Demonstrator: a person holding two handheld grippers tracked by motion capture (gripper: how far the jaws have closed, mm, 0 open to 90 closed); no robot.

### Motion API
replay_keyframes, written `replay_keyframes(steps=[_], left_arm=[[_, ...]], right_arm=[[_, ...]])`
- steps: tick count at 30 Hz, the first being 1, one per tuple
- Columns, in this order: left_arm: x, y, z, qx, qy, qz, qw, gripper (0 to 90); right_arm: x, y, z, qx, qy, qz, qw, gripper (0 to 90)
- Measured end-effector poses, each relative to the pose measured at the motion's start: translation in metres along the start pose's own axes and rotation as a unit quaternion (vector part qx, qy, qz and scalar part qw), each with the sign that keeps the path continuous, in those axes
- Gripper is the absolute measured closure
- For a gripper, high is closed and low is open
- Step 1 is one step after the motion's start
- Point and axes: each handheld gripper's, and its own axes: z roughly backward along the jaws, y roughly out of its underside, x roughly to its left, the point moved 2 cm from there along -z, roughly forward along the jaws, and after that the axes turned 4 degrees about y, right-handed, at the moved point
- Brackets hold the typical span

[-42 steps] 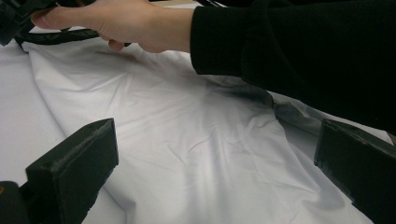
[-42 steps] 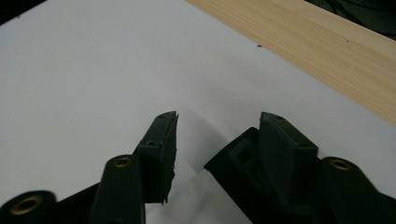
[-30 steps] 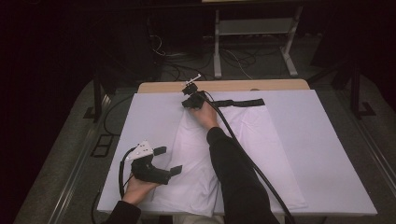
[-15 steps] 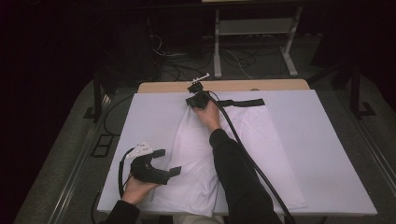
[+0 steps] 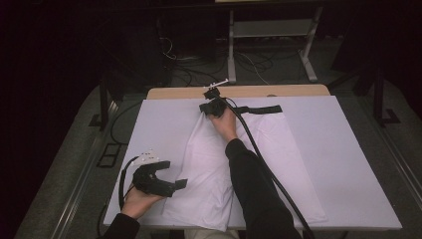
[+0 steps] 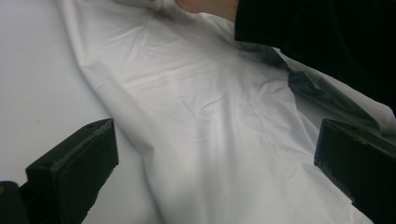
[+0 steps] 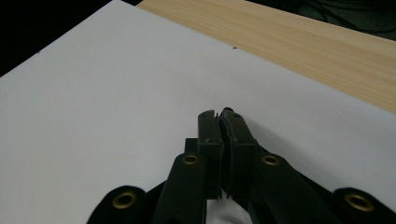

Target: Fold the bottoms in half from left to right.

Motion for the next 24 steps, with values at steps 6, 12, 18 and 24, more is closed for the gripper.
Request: replay_keyframes(steps=[6,12,18,24], left_arm=[[0.005,0.010,0.003,0.016,0.003,0.029,0.9994,0.0],[0.005,0.017,0.007,0.031,0.004,0.036,0.9989,0.0],[0.008,0.022,0.012,0.033,-0.001,0.043,0.9985,0.0],[0.008,0.029,0.015,0.044,0.004,0.052,0.9977,0.0]], right_arm=[[-0.001,0.004,0.001,-0.010,-0.010,0.000,0.9999,85.6],[-0.002,0.004,0.004,-0.014,-0.011,0.005,0.9998,85.5],[-0.003,0.005,0.006,-0.018,-0.017,-0.002,0.9997,85.5],[-0.004,0.004,0.009,-0.020,-0.016,0.004,0.9997,85.4]])
